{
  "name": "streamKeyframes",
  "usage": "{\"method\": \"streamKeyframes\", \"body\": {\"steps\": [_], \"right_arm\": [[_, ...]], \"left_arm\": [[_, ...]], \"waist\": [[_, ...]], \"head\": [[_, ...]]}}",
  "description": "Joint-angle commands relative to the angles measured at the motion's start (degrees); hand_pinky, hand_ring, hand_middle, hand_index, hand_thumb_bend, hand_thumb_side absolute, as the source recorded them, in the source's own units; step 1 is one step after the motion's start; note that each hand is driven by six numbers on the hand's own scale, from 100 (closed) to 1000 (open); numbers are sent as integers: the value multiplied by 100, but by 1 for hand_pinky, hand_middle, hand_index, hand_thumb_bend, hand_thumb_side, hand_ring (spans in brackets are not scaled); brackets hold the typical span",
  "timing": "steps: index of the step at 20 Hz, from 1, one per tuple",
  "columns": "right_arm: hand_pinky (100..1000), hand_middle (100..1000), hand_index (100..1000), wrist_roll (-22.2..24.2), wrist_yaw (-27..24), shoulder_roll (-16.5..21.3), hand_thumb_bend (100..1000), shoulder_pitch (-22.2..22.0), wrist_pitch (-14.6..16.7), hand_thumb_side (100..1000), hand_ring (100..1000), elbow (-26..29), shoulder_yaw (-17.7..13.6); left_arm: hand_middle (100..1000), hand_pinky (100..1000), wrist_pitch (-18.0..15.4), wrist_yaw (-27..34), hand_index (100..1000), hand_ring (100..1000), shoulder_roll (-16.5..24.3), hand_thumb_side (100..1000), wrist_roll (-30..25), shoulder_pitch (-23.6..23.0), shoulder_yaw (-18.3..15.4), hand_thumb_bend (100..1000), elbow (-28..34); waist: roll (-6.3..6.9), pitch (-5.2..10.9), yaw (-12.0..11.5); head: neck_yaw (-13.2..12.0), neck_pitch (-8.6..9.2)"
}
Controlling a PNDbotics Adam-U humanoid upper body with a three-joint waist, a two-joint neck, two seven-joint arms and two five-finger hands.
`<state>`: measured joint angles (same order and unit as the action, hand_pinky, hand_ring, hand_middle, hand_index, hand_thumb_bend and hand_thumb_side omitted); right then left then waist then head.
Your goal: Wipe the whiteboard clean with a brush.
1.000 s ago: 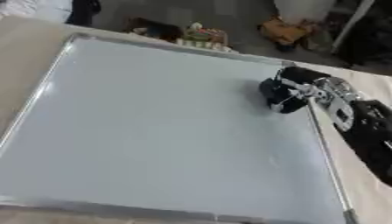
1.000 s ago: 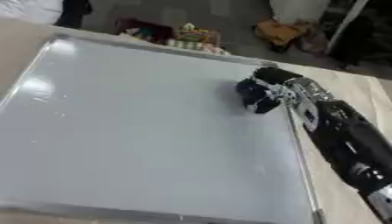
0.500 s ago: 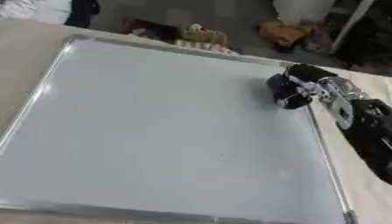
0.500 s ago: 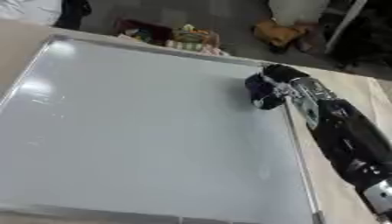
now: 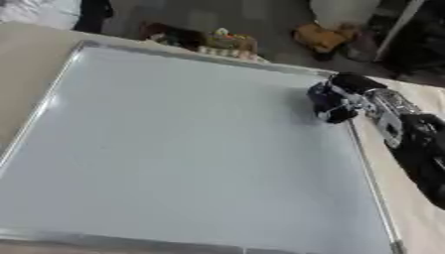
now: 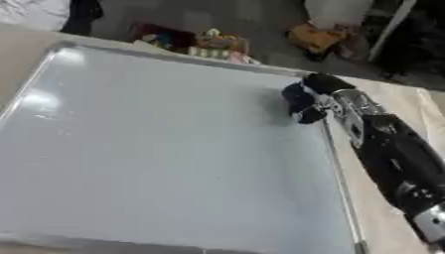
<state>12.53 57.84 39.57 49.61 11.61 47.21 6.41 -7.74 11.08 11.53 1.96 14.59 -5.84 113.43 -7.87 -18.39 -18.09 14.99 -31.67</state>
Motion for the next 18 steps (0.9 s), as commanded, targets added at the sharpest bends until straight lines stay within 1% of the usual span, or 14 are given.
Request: {"method": "streamKeyframes", "body": {"steps": [1,10,14,18], "right_arm": [[617,225,362,88,-28,107,100,-114,78,241,564,-78,92],[613,227,358,539,-460,248,100,-343,395,248,563,447,398],[610,227,357,785,-617,282,100,-389,492,250,561,596,484],[609,228,357,937,-725,291,100,-389,545,251,559,725,546]], "left_arm": [[416,432,-1,-4,617,475,39,958,-10,50,-21,100,93],[417,433,30,13,617,475,47,959,-9,50,-27,100,90],[418,434,35,19,617,475,53,959,-3,44,-33,100,89],[418,435,47,25,617,476,53,961,-4,49,-30,100,85]], "waist": [[77,66,19],[48,117,60],[42,139,61],[26,153,72]], "head": [[5,38],[-1,11],[-3,3],[-4,13]]}}
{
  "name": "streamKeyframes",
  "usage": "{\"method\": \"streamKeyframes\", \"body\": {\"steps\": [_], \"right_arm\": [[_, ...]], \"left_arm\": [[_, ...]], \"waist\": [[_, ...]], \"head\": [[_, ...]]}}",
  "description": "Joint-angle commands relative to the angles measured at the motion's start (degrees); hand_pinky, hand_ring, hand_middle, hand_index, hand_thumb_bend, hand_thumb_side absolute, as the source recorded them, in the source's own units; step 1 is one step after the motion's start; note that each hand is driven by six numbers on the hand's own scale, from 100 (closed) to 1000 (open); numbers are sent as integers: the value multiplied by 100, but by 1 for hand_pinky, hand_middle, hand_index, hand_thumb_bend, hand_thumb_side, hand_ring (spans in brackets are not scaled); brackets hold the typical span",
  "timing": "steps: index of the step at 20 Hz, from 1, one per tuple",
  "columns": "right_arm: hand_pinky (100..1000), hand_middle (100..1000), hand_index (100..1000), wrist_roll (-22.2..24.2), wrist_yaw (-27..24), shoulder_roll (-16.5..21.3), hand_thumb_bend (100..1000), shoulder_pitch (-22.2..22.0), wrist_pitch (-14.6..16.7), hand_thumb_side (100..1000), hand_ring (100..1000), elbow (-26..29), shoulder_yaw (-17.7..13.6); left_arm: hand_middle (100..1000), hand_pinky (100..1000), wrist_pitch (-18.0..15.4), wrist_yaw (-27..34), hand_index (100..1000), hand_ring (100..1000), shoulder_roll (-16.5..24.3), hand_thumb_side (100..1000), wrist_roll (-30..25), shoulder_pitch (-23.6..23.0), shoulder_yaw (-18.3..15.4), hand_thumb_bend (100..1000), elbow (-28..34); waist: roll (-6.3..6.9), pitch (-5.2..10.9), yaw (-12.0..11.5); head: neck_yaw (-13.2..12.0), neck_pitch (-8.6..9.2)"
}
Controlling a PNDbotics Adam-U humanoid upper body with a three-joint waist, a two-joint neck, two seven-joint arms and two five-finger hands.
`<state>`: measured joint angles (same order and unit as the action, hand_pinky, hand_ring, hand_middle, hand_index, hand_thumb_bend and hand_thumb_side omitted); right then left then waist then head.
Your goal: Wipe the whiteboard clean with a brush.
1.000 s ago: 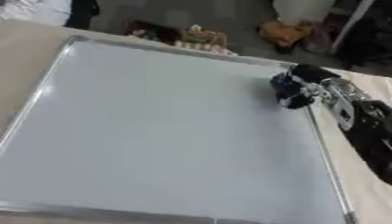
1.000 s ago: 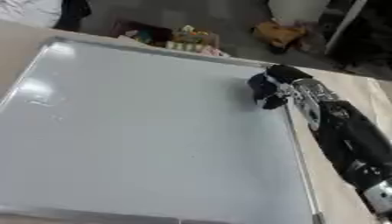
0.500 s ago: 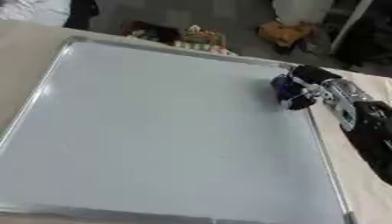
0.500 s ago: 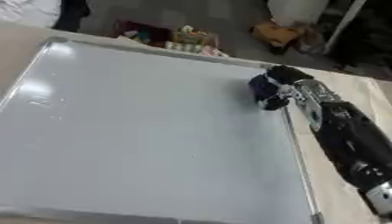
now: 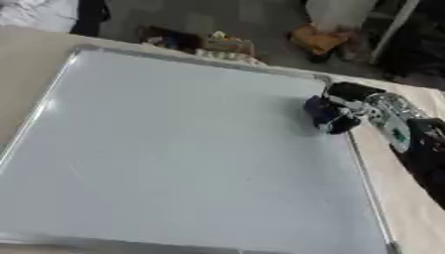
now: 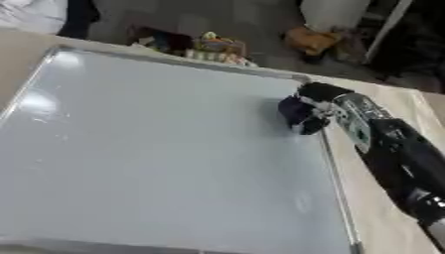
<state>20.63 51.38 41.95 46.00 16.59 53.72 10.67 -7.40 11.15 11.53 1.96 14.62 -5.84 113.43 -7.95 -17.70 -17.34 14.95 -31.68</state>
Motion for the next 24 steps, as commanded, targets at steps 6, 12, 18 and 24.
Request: {"method": "streamKeyframes", "body": {"steps": [6,12,18,24], "right_arm": [[611,224,349,226,-22,-47,100,144,59,251,554,-55,108],[607,226,346,297,103,-91,100,203,309,257,550,-67,236],[604,226,346,575,-134,-53,100,121,490,261,546,160,405],[602,224,346,741,-303,-33,100,89,462,264,542,336,477]], "left_arm": [[418,435,29,11,616,476,45,961,-11,54,-29,100,84],[418,436,37,1,616,476,48,963,-8,55,-35,100,83],[418,436,50,-3,616,476,48,964,-7,59,-34,100,84],[418,436,53,-2,616,476,49,963,-5,60,-34,100,85]], "waist": [[6,85,-39],[-22,79,-43],[-40,82,-43],[-41,87,-53]], "head": [[18,53],[8,42],[1,38],[4,39]]}}
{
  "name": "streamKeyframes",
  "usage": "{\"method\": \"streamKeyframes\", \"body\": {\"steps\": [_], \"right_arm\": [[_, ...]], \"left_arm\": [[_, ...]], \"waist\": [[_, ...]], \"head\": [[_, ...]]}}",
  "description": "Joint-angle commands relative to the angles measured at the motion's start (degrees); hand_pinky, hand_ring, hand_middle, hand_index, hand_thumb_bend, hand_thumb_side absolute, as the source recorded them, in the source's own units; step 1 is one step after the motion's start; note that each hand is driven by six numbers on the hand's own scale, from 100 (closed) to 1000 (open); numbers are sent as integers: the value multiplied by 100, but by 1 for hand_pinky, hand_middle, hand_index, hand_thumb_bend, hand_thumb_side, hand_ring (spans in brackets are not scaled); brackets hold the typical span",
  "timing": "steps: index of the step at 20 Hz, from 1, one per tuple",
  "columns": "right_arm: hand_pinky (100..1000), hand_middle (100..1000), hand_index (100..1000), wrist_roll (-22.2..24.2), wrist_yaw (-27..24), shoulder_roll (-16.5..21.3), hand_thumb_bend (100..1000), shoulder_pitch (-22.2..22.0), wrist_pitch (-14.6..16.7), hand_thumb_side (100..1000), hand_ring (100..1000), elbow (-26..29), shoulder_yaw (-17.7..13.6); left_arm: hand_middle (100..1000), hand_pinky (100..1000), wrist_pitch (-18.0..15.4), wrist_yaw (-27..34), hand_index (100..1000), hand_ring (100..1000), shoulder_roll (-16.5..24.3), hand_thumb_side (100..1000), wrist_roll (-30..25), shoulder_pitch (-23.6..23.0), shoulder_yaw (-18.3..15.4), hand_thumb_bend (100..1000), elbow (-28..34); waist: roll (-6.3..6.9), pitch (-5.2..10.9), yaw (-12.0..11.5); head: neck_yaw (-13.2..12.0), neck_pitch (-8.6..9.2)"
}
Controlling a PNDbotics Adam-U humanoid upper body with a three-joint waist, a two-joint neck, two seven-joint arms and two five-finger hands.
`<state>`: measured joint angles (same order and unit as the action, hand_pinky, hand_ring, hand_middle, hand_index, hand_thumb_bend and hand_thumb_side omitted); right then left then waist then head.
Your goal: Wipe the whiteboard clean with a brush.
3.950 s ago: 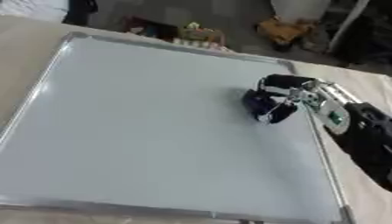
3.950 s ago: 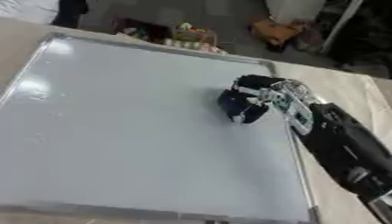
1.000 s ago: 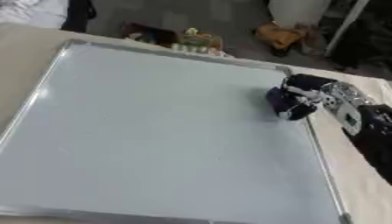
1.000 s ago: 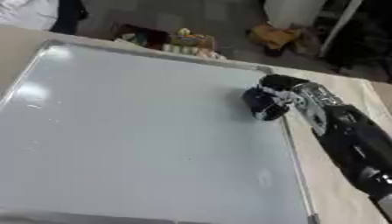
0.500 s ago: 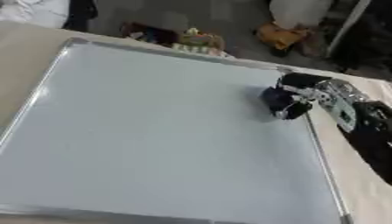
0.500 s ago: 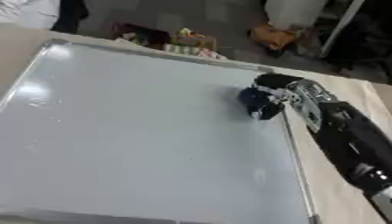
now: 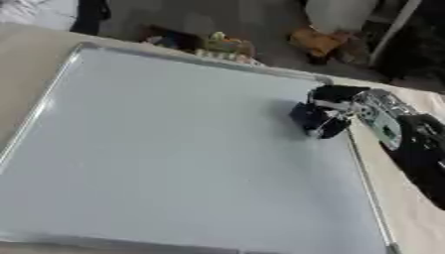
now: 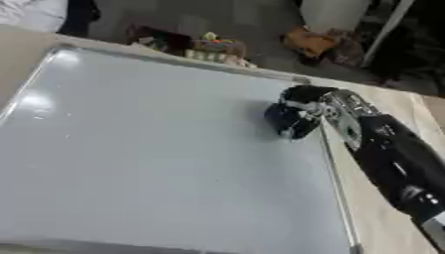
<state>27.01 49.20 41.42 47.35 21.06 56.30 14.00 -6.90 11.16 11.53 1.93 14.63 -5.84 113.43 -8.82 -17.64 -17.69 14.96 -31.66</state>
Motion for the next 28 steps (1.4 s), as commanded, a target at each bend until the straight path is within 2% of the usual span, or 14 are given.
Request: {"method": "streamKeyframes", "body": {"steps": [1,16,21,28], "right_arm": [[601,224,346,151,-143,22,100,-67,46,265,542,136,192],[598,217,348,698,-890,179,100,-213,3,265,532,1022,513],[599,219,347,720,-920,224,100,-237,-67,264,534,1157,523],[602,222,346,529,-718,236,100,-232,-181,259,538,1018,416]], "left_arm": [[418,437,4,-1,616,476,49,963,-1,57,-33,100,85],[418,437,9,14,615,476,52,963,-13,69,-24,100,89],[418,437,11,22,615,477,53,962,-18,76,-21,100,91],[418,437,8,29,615,477,47,961,-17,78,-23,100,92]], "waist": [[50,85,-17],[54,79,4],[54,82,-3],[64,82,-14]], "head": [[2,35],[-3,36],[-7,45],[-11,60]]}}
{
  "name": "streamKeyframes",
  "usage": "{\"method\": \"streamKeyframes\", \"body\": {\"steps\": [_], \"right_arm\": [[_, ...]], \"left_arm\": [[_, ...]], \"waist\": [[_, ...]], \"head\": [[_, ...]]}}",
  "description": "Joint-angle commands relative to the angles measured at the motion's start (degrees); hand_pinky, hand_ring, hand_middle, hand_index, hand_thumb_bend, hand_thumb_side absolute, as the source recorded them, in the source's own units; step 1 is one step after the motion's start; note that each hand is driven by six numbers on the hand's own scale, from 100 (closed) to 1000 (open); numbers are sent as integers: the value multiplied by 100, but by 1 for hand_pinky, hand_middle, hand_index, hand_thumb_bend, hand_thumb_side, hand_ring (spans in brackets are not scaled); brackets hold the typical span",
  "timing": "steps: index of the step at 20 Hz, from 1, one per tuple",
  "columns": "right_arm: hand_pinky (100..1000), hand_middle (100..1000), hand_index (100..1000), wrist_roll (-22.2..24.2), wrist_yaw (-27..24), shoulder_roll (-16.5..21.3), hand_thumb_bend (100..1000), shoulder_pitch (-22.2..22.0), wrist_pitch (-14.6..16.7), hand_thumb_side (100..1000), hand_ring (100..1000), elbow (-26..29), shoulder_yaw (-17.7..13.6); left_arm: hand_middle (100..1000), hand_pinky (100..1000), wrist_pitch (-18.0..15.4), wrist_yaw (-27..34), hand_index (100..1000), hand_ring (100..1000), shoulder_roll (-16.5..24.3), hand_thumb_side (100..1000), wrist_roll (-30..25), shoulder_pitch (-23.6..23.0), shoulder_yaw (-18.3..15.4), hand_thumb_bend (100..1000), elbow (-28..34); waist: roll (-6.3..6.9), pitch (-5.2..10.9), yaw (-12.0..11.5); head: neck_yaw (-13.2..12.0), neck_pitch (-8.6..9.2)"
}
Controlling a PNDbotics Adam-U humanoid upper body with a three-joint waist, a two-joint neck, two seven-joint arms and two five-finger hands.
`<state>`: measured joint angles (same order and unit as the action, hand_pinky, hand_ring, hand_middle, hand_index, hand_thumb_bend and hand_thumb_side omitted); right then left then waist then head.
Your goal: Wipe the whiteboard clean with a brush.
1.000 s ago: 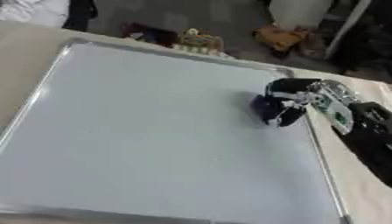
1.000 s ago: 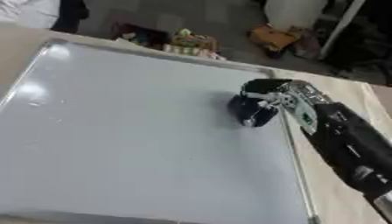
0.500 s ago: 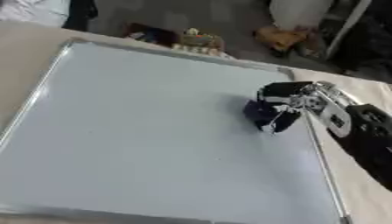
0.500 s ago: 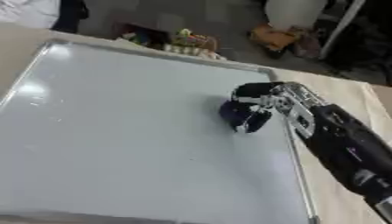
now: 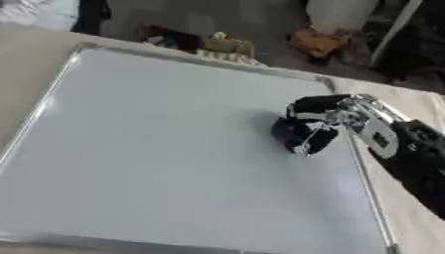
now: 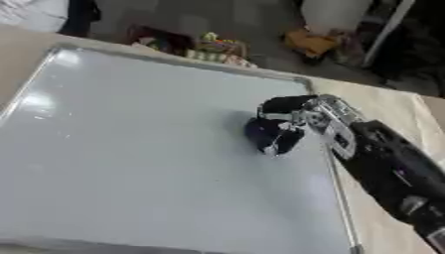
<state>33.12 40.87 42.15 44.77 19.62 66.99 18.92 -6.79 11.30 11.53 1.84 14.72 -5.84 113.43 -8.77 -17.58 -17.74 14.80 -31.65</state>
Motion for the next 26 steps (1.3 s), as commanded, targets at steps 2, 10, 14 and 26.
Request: {"method": "streamKeyframes", "body": {"steps": [2,10,14,26], "right_arm": [[602,223,345,-192,242,161,100,29,-87,258,540,-171,-141],[607,226,343,-729,819,92,100,116,-298,234,545,-885,-496],[608,226,343,-1003,1105,47,100,184,-381,249,545,-1265,-692],[608,228,342,-1371,1524,2,100,293,-464,244,548,-1781,-950]], "left_arm": [[418,436,-4,13,615,477,45,961,-10,68,-25,100,92],[417,436,-26,-6,615,476,35,961,-7,55,-35,100,100],[416,435,-36,-18,614,476,27,961,-10,48,-37,100,99],[416,436,-55,-26,614,476,19,960,-11,35,-40,100,96]], "waist": [[62,71,-10],[80,38,-45],[91,17,-56],[115,11,-68]], "head": [[3,61],[0,74],[2,78],[34,91]]}}
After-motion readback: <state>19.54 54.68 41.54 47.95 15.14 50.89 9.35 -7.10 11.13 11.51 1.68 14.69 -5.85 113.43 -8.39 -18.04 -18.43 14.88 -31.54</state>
